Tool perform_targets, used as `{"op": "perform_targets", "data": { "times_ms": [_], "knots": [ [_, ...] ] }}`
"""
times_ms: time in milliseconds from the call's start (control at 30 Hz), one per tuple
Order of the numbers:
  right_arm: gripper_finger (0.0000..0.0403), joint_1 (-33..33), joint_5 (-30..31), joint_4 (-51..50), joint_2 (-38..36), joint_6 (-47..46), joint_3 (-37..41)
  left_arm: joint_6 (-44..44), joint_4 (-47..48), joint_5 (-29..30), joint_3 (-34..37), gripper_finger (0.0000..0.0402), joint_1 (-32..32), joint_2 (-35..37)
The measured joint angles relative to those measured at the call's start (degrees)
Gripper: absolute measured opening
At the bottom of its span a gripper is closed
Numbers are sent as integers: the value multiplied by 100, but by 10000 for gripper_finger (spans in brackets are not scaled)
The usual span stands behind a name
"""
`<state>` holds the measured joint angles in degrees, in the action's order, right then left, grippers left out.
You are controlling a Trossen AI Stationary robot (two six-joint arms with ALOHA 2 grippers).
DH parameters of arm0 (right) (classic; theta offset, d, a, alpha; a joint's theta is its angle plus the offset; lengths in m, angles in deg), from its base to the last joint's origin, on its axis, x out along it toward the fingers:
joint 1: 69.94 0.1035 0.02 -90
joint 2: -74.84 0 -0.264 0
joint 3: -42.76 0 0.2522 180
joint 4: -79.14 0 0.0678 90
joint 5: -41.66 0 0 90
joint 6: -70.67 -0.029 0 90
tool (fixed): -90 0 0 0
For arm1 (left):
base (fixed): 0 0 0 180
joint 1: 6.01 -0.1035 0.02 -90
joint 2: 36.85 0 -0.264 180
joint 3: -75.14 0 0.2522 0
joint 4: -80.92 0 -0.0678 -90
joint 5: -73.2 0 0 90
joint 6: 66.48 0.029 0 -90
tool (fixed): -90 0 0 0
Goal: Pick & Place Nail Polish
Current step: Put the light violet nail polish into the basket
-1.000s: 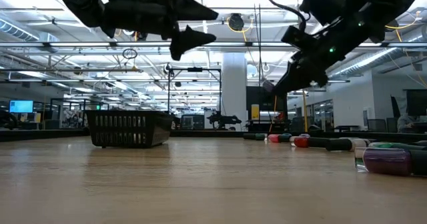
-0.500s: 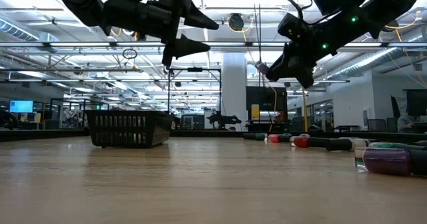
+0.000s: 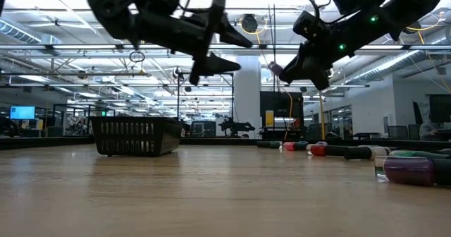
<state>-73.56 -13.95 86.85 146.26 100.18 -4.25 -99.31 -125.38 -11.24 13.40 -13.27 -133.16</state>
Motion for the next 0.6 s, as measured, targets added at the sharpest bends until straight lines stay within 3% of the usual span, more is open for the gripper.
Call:
{"op": "perform_targets", "data": {
  "times_ms": [200,433,600],
  "knots": [
    [51,266,-144,-35,0,-204,0,-59,493,-558,-981,269,-58,-750],
    [51,429,-97,-61,0,-198,0,154,1054,-507,-1909,269,-7,-1292],
    [51,429,93,-86,-2,-173,0,164,1239,-431,-2180,269,-14,-1426]
  ]
}}
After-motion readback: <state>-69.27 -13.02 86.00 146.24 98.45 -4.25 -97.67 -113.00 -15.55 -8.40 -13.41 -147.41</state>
